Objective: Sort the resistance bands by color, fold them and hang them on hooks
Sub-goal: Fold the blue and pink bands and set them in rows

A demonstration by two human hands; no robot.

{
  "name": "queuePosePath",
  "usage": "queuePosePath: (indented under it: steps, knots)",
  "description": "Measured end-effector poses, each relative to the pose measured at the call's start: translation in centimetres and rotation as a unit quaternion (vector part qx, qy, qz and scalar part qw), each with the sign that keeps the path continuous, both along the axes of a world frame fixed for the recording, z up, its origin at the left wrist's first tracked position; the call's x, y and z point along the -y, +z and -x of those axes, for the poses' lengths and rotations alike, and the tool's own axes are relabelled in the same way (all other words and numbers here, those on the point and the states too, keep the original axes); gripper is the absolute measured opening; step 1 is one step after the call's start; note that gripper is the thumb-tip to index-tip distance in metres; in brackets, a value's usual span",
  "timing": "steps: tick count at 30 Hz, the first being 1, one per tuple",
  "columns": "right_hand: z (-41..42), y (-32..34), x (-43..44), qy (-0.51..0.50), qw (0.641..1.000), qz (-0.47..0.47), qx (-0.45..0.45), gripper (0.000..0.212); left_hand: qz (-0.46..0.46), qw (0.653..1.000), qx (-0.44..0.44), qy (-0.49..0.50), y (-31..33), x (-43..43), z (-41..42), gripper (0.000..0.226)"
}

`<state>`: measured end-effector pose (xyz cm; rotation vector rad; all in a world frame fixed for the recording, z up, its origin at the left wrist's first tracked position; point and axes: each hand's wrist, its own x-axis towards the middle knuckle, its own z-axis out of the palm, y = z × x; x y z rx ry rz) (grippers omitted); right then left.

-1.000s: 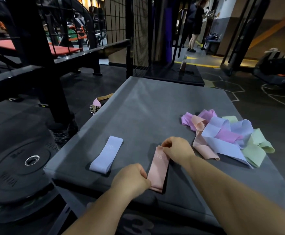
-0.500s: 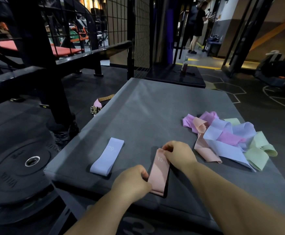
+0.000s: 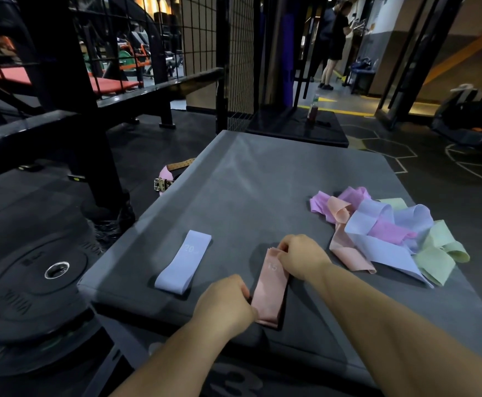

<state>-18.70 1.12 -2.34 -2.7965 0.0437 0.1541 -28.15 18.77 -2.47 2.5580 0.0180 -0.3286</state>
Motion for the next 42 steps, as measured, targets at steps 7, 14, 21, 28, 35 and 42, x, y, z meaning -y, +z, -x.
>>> queuePosePath:
  steps: [7, 14, 21, 28, 35, 42]
  knots:
    - [0.9, 0.1, 0.9, 0.026, 0.998, -0.039, 0.045, 0.025, 0.036, 0.997, 0.044, -0.05, -0.2, 0.2, 0.6, 0.036]
    - [2.3, -1.5, 1.7, 0.103, 0.986, -0.028, 0.127, 0.029, 0.083, 0.992, 0.061, -0.074, -1.0, 0.6, 0.2, 0.036]
    - [2.3, -2.0, 1.8, 0.111, 0.984, -0.014, 0.139, 0.03, 0.091, 0.994, 0.046, -0.04, -0.4, 1.2, 0.1, 0.031]
    - [2.2, -2.1, 1.6, 0.094, 0.985, -0.025, 0.142, 0.027, 0.076, 0.99, 0.102, -0.054, -0.9, 1.4, 0.5, 0.033]
    - [2.4, -1.9, 1.7, 0.04, 0.984, -0.085, 0.154, 0.028, 0.095, 0.991, 0.095, -0.018, -1.0, 1.4, 0.3, 0.036]
    - [2.3, -2.1, 1.7, 0.041, 0.988, -0.061, 0.139, 0.028, 0.132, 0.989, 0.07, 0.008, -1.0, 1.0, 0.1, 0.034]
